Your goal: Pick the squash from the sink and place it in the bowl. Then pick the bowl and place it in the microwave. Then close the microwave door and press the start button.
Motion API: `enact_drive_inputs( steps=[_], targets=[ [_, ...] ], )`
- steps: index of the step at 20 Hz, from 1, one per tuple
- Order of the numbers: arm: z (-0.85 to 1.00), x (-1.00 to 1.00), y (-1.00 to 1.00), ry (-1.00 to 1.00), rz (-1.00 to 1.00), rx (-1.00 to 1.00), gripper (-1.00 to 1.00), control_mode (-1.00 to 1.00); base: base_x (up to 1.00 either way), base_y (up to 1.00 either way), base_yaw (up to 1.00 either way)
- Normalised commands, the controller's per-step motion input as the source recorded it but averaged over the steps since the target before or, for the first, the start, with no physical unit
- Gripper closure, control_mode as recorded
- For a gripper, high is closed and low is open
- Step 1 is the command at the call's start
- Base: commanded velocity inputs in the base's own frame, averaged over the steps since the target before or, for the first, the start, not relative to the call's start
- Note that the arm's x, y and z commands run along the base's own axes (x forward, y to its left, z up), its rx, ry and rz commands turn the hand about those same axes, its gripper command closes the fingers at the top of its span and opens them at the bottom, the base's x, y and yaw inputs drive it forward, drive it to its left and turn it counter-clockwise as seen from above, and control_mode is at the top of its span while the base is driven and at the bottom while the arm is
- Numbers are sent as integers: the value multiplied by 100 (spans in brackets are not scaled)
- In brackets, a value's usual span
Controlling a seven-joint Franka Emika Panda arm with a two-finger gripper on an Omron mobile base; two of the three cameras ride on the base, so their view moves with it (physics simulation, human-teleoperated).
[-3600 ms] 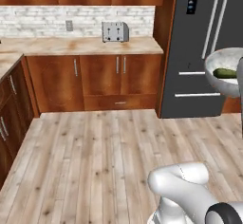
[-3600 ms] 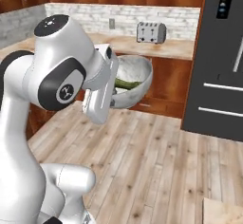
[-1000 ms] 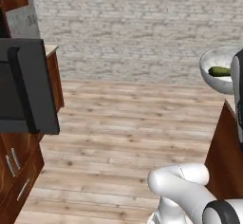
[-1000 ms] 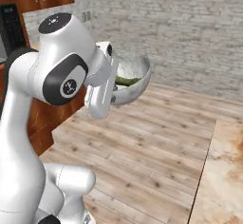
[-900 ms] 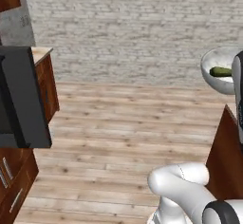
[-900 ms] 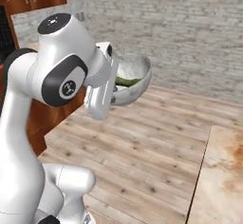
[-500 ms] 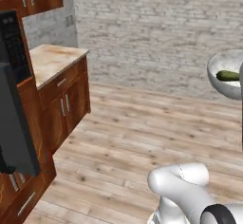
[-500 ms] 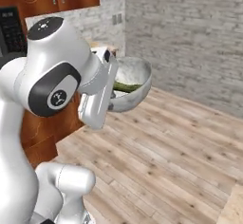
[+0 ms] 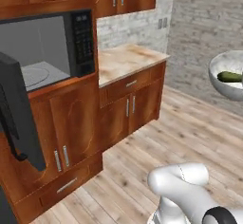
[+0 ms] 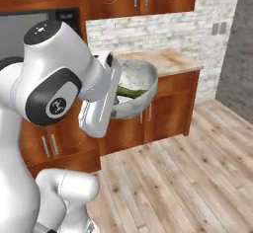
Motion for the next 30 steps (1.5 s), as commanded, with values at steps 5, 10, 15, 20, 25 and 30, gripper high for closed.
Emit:
enact_drive_inputs(
  steps=[5, 10, 15, 20, 25, 30],
  targets=[
    [0, 0, 0, 0, 0, 0, 100, 100, 88, 4, 69],
    [0, 0, 0, 0, 0, 0, 100, 100, 19, 30, 40],
    [0, 0, 0, 0, 0, 0, 100, 100, 21, 31, 41],
    [0, 0, 0, 0, 0, 0, 100, 100, 81, 3, 29],
    [0, 0, 0, 0, 0, 0, 100, 100, 75, 0, 16],
    [0, 0, 0, 0, 0, 0, 100, 100, -2, 1, 17]
  ],
)
